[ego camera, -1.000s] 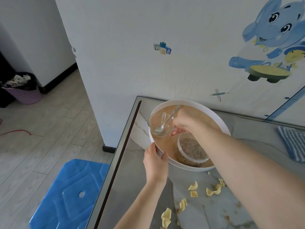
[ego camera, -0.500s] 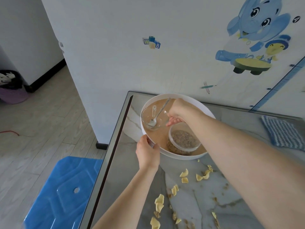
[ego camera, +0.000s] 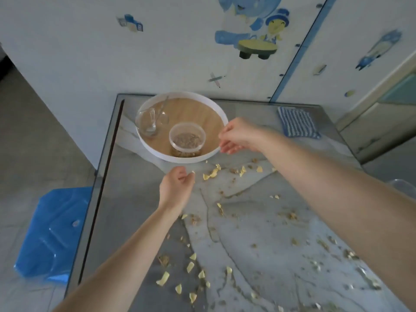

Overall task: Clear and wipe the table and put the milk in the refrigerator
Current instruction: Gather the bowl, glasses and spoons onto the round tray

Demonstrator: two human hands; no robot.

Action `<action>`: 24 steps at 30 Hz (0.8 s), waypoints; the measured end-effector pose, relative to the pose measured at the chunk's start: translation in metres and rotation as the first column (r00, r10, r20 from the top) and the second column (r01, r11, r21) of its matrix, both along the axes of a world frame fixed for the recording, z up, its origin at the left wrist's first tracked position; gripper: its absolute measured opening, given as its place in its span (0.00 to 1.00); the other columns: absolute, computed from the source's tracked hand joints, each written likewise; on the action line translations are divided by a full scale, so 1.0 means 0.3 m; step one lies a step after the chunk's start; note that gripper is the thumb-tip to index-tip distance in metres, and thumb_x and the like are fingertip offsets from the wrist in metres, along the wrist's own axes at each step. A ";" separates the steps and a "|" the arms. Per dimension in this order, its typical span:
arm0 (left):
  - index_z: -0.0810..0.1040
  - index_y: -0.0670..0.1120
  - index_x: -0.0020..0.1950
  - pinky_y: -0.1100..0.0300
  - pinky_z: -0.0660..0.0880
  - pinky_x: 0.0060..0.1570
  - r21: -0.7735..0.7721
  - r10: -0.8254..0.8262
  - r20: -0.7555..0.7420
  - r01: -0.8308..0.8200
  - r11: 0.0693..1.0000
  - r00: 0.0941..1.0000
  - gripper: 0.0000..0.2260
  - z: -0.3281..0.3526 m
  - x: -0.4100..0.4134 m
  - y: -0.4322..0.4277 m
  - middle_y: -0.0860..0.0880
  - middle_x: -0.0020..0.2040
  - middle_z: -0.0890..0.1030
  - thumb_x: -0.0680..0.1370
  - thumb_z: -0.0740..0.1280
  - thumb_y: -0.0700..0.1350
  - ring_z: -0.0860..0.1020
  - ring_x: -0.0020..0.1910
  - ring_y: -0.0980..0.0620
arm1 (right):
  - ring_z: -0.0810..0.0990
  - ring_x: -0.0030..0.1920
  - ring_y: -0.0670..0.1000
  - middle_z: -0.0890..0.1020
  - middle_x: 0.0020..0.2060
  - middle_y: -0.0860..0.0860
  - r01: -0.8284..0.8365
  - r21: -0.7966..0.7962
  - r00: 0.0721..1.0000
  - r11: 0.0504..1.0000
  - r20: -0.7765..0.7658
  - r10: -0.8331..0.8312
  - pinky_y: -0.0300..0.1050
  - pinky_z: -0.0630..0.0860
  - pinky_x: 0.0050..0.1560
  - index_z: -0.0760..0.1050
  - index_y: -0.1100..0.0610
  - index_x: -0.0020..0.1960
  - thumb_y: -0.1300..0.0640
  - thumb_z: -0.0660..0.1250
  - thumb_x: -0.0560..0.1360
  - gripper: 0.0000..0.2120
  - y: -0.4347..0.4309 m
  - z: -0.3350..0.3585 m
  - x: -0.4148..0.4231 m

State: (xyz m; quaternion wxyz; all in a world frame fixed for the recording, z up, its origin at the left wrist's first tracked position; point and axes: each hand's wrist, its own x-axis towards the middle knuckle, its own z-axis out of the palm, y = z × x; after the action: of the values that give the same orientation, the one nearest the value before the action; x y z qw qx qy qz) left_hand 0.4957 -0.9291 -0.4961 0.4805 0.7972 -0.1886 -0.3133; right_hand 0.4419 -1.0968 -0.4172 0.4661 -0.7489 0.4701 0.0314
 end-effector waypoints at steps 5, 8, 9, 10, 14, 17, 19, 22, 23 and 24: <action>0.77 0.45 0.54 0.57 0.72 0.54 0.021 -0.163 -0.027 0.163 0.986 0.986 0.09 0.026 -0.247 0.066 0.48 0.49 0.79 0.76 0.65 0.45 0.77 0.52 0.50 | 0.79 0.33 0.48 0.79 0.35 0.52 0.011 0.046 0.999 0.999 -0.033 -0.009 0.37 0.75 0.31 0.72 0.56 0.38 0.61 0.61 0.77 0.08 0.083 0.001 -0.322; 0.76 0.39 0.59 0.54 0.74 0.55 0.016 -0.177 -0.088 0.179 0.984 0.980 0.14 0.026 -0.421 0.101 0.39 0.54 0.81 0.76 0.66 0.44 0.78 0.55 0.41 | 0.78 0.34 0.48 0.80 0.39 0.55 0.026 0.060 0.997 0.998 -0.072 -0.022 0.38 0.73 0.33 0.73 0.55 0.38 0.60 0.61 0.76 0.09 0.145 -0.014 -0.518; 0.76 0.38 0.59 0.53 0.74 0.55 0.014 -0.183 -0.105 0.186 0.982 0.977 0.14 0.025 -0.479 0.112 0.38 0.54 0.80 0.76 0.66 0.43 0.78 0.55 0.40 | 0.79 0.34 0.47 0.80 0.41 0.55 0.035 0.066 0.996 0.997 -0.085 -0.030 0.38 0.73 0.33 0.74 0.57 0.39 0.60 0.61 0.76 0.08 0.167 -0.020 -0.585; 0.77 0.37 0.58 0.53 0.74 0.54 0.023 -0.199 -0.122 0.204 0.979 0.972 0.14 0.018 -0.537 0.125 0.37 0.54 0.80 0.76 0.66 0.43 0.78 0.55 0.40 | 0.79 0.34 0.47 0.81 0.42 0.56 0.047 0.073 0.995 0.996 -0.096 -0.040 0.38 0.73 0.33 0.76 0.59 0.41 0.60 0.61 0.76 0.07 0.193 -0.020 -0.653; 0.78 0.38 0.55 0.52 0.74 0.54 0.061 -0.245 -0.137 0.255 0.965 0.960 0.14 -0.008 -0.713 0.201 0.37 0.52 0.81 0.74 0.69 0.44 0.79 0.53 0.41 | 0.78 0.35 0.47 0.81 0.45 0.58 0.096 0.127 0.991 0.987 -0.107 -0.082 0.38 0.73 0.35 0.76 0.65 0.53 0.61 0.60 0.77 0.10 0.311 -0.033 -0.888; 0.79 0.39 0.50 0.67 0.73 0.39 0.128 -0.307 -0.090 0.316 0.940 0.948 0.10 -0.031 -0.810 0.277 0.42 0.43 0.79 0.74 0.68 0.45 0.77 0.42 0.47 | 0.78 0.35 0.46 0.81 0.45 0.57 0.137 0.183 0.988 0.973 -0.098 -0.121 0.37 0.74 0.37 0.76 0.62 0.52 0.60 0.61 0.77 0.08 0.404 -0.060 -1.038; 0.79 0.37 0.52 0.71 0.67 0.31 0.189 -0.347 -0.074 0.355 0.916 0.935 0.10 -0.041 -0.861 0.337 0.45 0.40 0.77 0.75 0.66 0.43 0.73 0.37 0.53 | 0.79 0.36 0.46 0.82 0.44 0.56 0.159 0.212 0.985 0.964 -0.106 -0.139 0.37 0.74 0.38 0.76 0.60 0.50 0.60 0.62 0.77 0.06 0.457 -0.088 -1.123; 0.78 0.38 0.55 0.66 0.71 0.40 0.230 -0.428 -0.087 0.437 0.870 0.899 0.13 -0.059 -0.923 0.428 0.46 0.46 0.81 0.75 0.67 0.45 0.76 0.42 0.54 | 0.79 0.37 0.46 0.82 0.43 0.54 0.202 0.227 0.978 0.953 -0.104 -0.183 0.38 0.73 0.39 0.76 0.56 0.43 0.59 0.62 0.76 0.06 0.538 -0.124 -1.236; 0.78 0.40 0.56 0.64 0.73 0.46 0.225 -0.469 -0.085 0.475 0.851 0.879 0.13 -0.061 -0.942 0.450 0.48 0.49 0.80 0.75 0.67 0.45 0.77 0.46 0.54 | 0.79 0.37 0.47 0.81 0.42 0.54 0.243 0.219 0.970 0.945 -0.089 -0.228 0.38 0.73 0.39 0.76 0.55 0.40 0.59 0.62 0.76 0.07 0.564 -0.136 -1.270; 0.78 0.41 0.57 0.62 0.72 0.50 0.230 -0.506 -0.076 0.509 0.829 0.859 0.12 -0.068 -0.958 0.465 0.50 0.49 0.79 0.75 0.67 0.44 0.77 0.48 0.53 | 0.79 0.38 0.49 0.81 0.41 0.55 0.298 0.213 0.955 0.930 -0.065 -0.290 0.39 0.73 0.39 0.75 0.55 0.38 0.60 0.62 0.76 0.09 0.589 -0.146 -1.300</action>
State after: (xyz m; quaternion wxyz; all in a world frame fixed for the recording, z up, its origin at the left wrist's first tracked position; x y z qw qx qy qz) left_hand 0.2083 -0.7896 -0.5165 0.2804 0.7690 -0.3509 -0.4549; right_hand 0.0518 -0.9201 -0.4610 0.5381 -0.6130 0.5780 0.0255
